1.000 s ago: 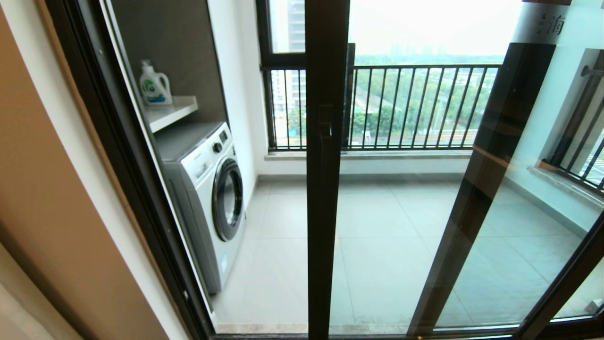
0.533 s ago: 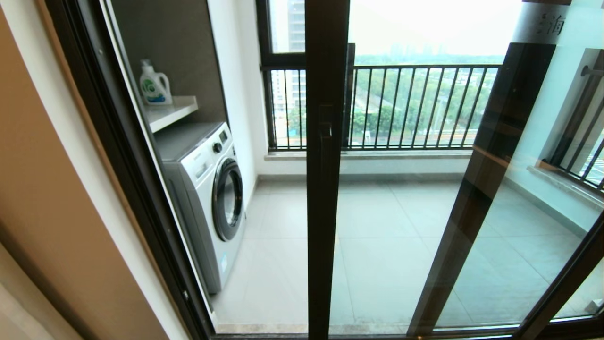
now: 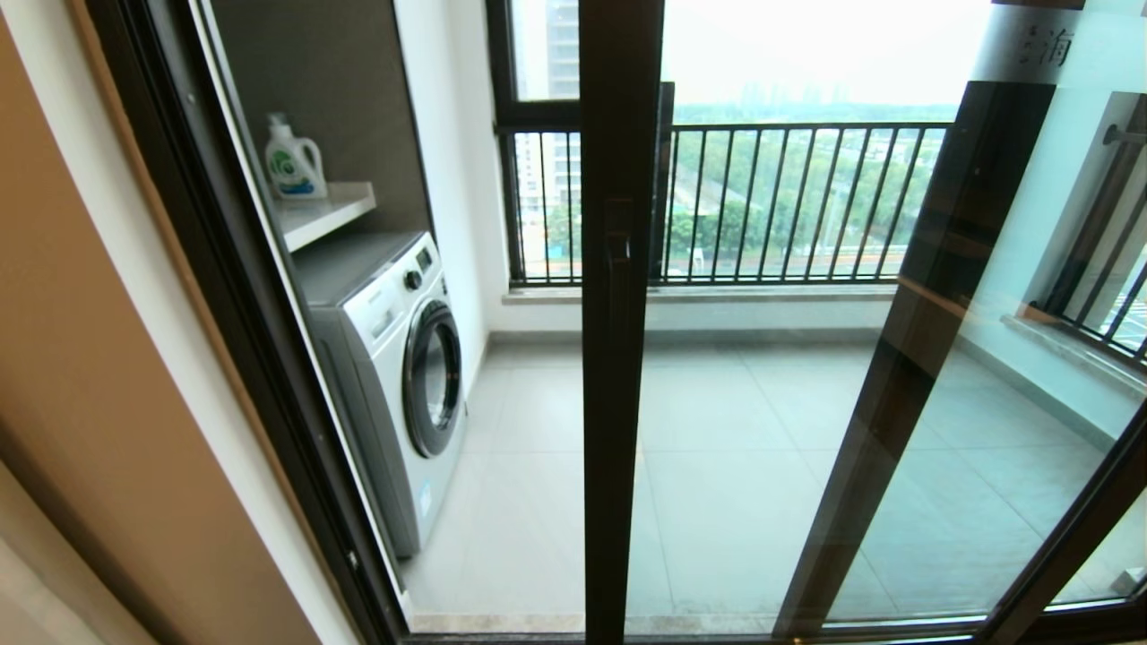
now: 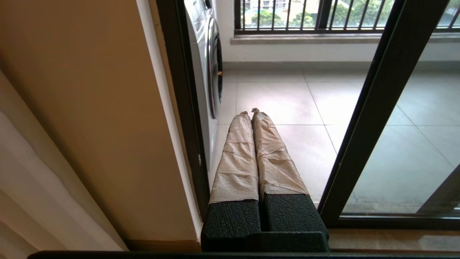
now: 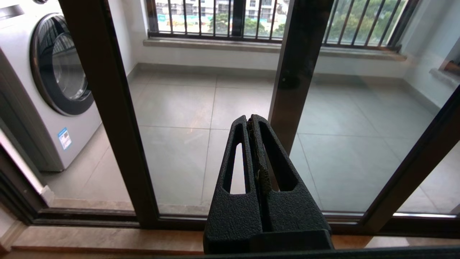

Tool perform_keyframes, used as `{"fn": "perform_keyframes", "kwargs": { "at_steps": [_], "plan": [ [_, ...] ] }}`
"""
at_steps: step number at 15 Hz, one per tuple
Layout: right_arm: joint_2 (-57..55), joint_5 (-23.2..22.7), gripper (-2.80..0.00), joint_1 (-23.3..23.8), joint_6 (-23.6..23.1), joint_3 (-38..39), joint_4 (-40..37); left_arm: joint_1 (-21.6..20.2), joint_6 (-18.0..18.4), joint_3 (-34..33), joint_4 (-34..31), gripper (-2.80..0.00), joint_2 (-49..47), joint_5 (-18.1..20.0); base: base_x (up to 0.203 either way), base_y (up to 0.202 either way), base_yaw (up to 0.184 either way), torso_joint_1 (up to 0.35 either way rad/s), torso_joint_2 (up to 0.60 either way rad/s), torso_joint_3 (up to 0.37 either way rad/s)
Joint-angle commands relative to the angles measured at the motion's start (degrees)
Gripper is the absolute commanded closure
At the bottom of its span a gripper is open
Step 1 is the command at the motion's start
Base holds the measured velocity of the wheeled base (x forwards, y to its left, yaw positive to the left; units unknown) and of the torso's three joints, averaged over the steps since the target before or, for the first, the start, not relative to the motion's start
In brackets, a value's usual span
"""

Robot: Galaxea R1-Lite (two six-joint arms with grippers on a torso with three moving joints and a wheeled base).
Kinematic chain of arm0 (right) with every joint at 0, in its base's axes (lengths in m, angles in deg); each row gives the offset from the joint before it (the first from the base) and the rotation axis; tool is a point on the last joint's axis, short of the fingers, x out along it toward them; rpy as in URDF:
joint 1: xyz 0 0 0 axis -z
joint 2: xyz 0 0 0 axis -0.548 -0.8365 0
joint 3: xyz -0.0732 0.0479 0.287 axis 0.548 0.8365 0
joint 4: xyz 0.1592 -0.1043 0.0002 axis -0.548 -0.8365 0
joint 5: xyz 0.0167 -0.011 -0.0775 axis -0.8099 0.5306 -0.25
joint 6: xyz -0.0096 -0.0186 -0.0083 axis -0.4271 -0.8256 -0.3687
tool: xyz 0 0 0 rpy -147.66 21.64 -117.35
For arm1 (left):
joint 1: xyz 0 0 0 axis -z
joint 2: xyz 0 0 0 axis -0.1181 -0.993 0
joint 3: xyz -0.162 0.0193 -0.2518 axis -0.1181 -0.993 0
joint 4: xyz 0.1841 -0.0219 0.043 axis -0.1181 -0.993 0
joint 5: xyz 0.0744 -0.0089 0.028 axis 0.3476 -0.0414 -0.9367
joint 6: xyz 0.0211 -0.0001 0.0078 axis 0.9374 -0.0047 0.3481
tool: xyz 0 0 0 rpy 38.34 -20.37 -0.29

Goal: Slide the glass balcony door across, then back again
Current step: Open the slid door

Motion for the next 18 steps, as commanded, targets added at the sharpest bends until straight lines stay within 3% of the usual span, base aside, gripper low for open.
{"fn": "perform_keyframes", "kwargs": {
  "at_steps": [1,6,9,13,15,16,18],
  "plan": [
    [0.09,0.17,0.00,-0.01,-0.79,0.70,0.79,0.00,-0.81,-0.05,-0.05,0.00,-0.19,-0.08,0.000,0.000,0.000,0.000,0.00,0.000],
    [-0.23,-0.56,0.00,-0.01,-0.37,-1.93,1.68,0.00,-0.90,-0.05,-0.05,0.00,-0.19,-0.08,0.000,0.000,0.000,0.000,0.00,0.000],
    [-10.61,-5.37,0.00,0.01,0.49,-14.83,0.60,0.00,-0.90,-0.05,-0.05,0.00,-0.19,-0.08,0.000,0.000,0.000,0.000,0.00,0.000],
    [-37.12,-14.43,0.00,-1.48,2.12,-39.26,0.09,0.00,-0.90,-0.05,-0.05,0.00,-0.19,-0.08,0.000,0.000,0.000,0.000,0.00,0.000],
    [-47.90,-17.18,0.00,-6.64,3.13,-46.86,-0.13,0.00,-0.90,-0.05,-0.05,0.00,-0.19,-0.08,0.000,0.000,0.000,0.000,0.00,0.000],
    [-52.63,-15.91,0.00,-11.03,3.04,-48.39,-0.15,0.00,-0.90,-0.05,-0.05,0.00,-0.19,-0.08,0.000,0.000,0.000,0.000,0.00,0.000],
    [-60.25,-6.63,0.00,-24.17,1.79,-50.02,0.30,0.00,-0.90,-0.05,-0.05,0.00,-0.19,-0.08,0.000,0.000,0.000,0.000,0.00,0.000]
  ]
}}
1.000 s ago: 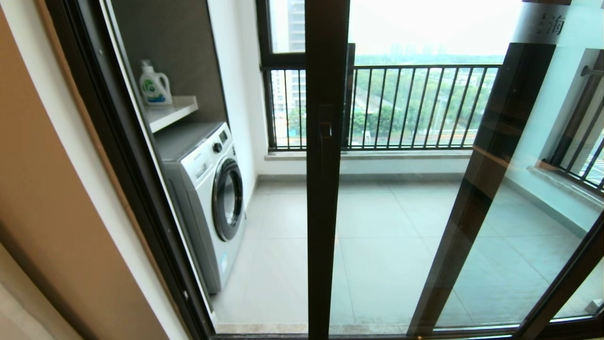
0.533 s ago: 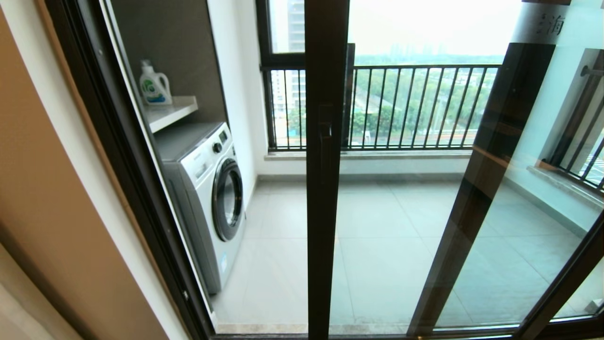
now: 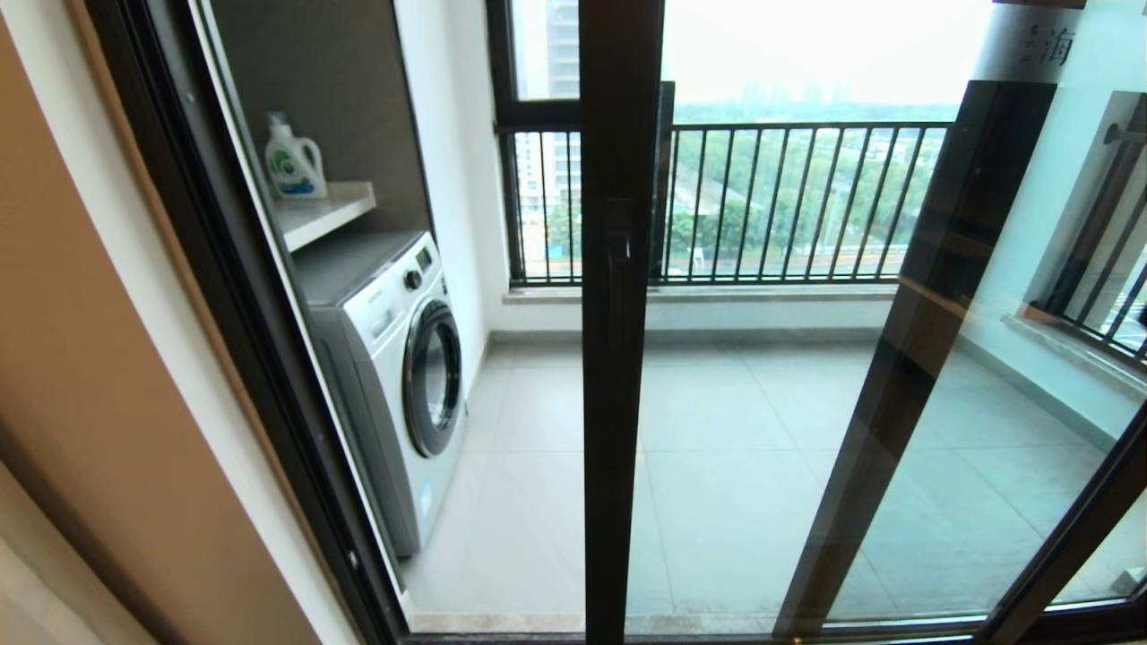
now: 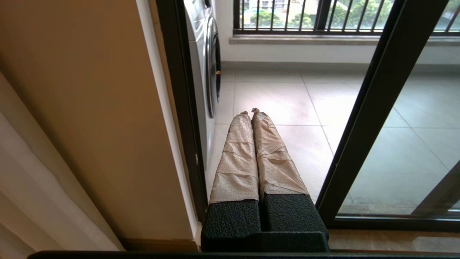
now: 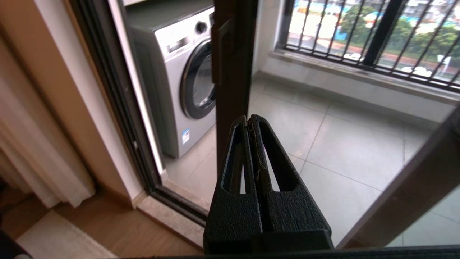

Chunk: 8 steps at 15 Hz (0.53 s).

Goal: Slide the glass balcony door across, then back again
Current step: Open the slid door

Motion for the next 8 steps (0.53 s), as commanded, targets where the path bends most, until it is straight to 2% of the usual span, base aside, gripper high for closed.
{"fn": "perform_keyframes", "kwargs": {
  "at_steps": [1,3,4,6,8],
  "plan": [
    [-11.70,8.78,0.00,-12.64,-0.81,-2.05,1.22,0.00,-0.01,0.00,0.00,0.00,-0.16,-0.02,0.000,0.000,0.000,0.000,0.00,0.000],
    [-18.22,19.48,0.00,-24.72,-1.58,-4.07,4.06,0.00,-0.01,0.00,0.00,0.00,-0.16,-0.02,0.000,0.000,0.000,0.000,0.00,0.000],
    [-22.46,24.74,0.00,-28.81,-1.68,-5.22,4.97,0.00,-0.01,0.00,0.00,0.00,-0.16,-0.02,0.000,0.000,0.000,0.000,0.00,0.000],
    [-30.68,31.14,0.00,-32.99,-1.61,-7.92,7.38,0.00,-0.01,0.00,0.00,0.00,-0.16,-0.02,0.000,0.000,0.000,0.000,0.00,0.000],
    [-37.78,33.31,0.00,-33.98,-1.55,-11.68,9.10,0.00,-0.01,0.00,0.00,0.00,-0.16,-0.02,0.000,0.000,0.000,0.000,0.00,0.000]
  ]
}}
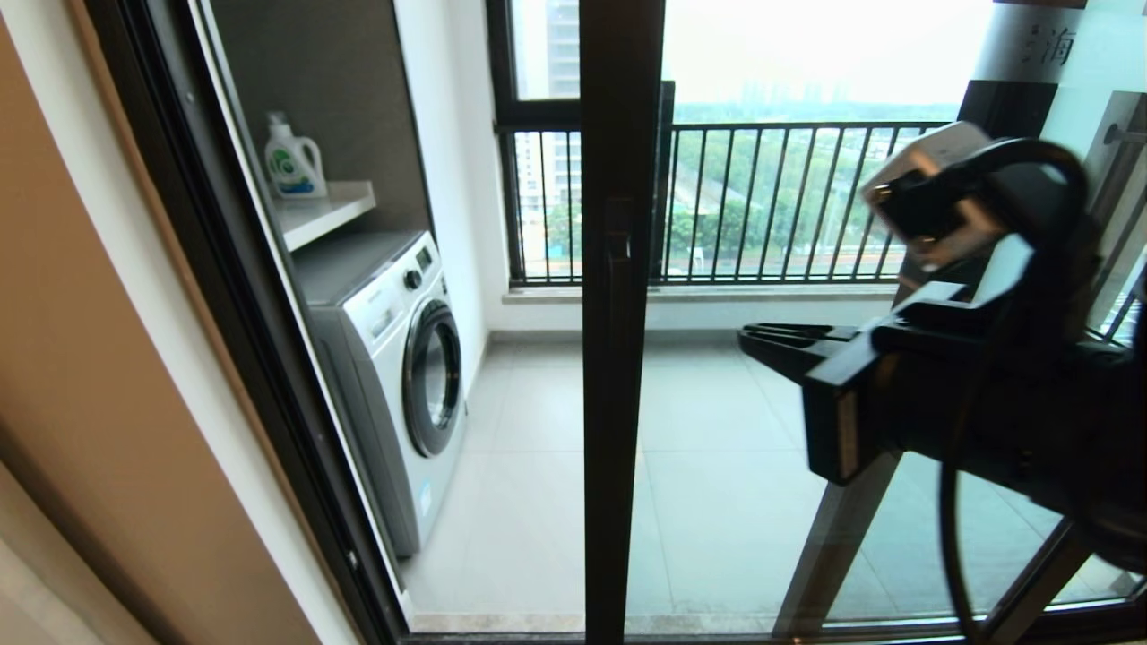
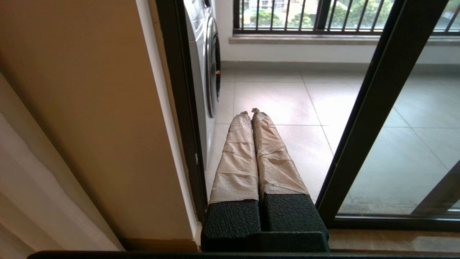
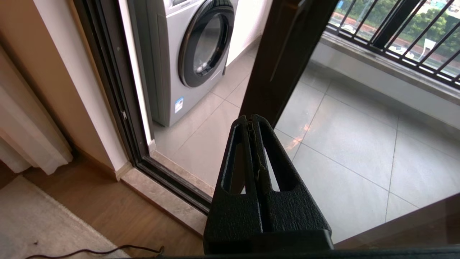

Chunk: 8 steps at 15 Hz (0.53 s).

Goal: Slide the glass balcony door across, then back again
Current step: Open the slid door

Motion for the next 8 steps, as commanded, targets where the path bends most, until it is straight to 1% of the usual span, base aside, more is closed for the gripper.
{"fn": "perform_keyframes", "kwargs": {
  "at_steps": [1,5,8],
  "plan": [
    [-11.00,1.02,0.00,-0.57,0.00,-4.25,0.64,0.00,0.02,0.00,0.00,0.00,-0.14,-0.04,0.000,0.000,0.000,0.000,0.00,0.000],
    [-22.40,2.58,0.00,1.67,0.76,-15.26,1.15,0.00,0.02,0.00,0.00,0.00,-0.14,-0.04,0.000,0.000,0.000,0.000,0.00,0.000],
    [-28.80,3.11,0.00,3.18,4.04,-21.14,1.19,0.00,0.02,0.00,0.00,0.00,-0.14,-0.04,0.000,0.000,0.000,0.000,0.00,0.000]
  ]
}}
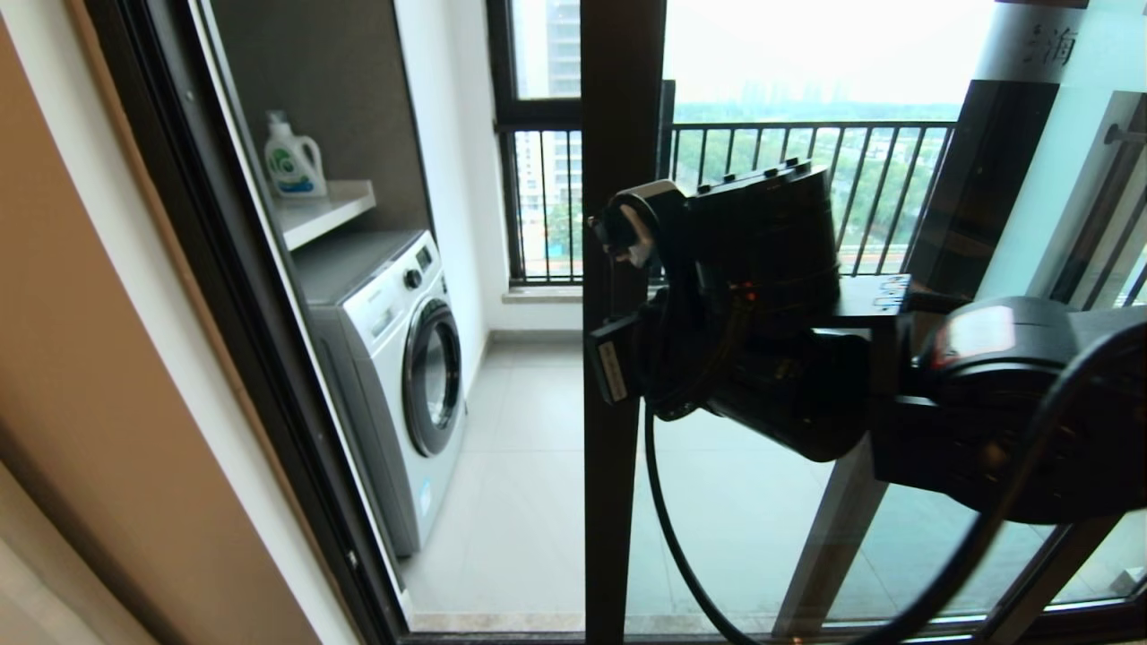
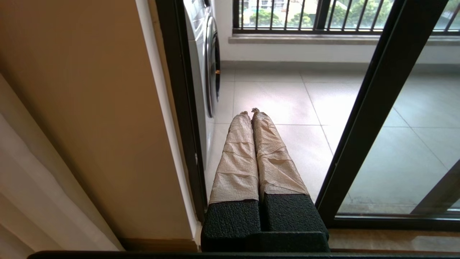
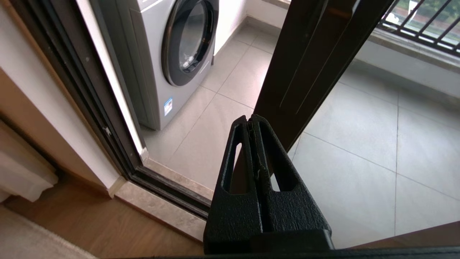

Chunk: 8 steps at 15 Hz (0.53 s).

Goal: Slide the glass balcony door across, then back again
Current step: Open the slid door

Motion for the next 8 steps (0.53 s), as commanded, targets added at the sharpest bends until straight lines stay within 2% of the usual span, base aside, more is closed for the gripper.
{"fn": "perform_keyframes", "kwargs": {
  "at_steps": [1,8],
  "plan": [
    [-6.32,0.18,0.00,1.36,0.95,-4.02,0.10,0.00,0.02,0.00,0.07,0.00,-0.11,-0.02,0.000,0.000,0.000,0.000,0.00,0.000],
    [-16.47,0.23,0.00,5.25,1.41,-18.07,-0.17,0.00,0.02,0.00,0.00,0.00,-0.11,-0.02,0.000,0.000,0.000,0.000,0.00,0.000]
  ]
}}
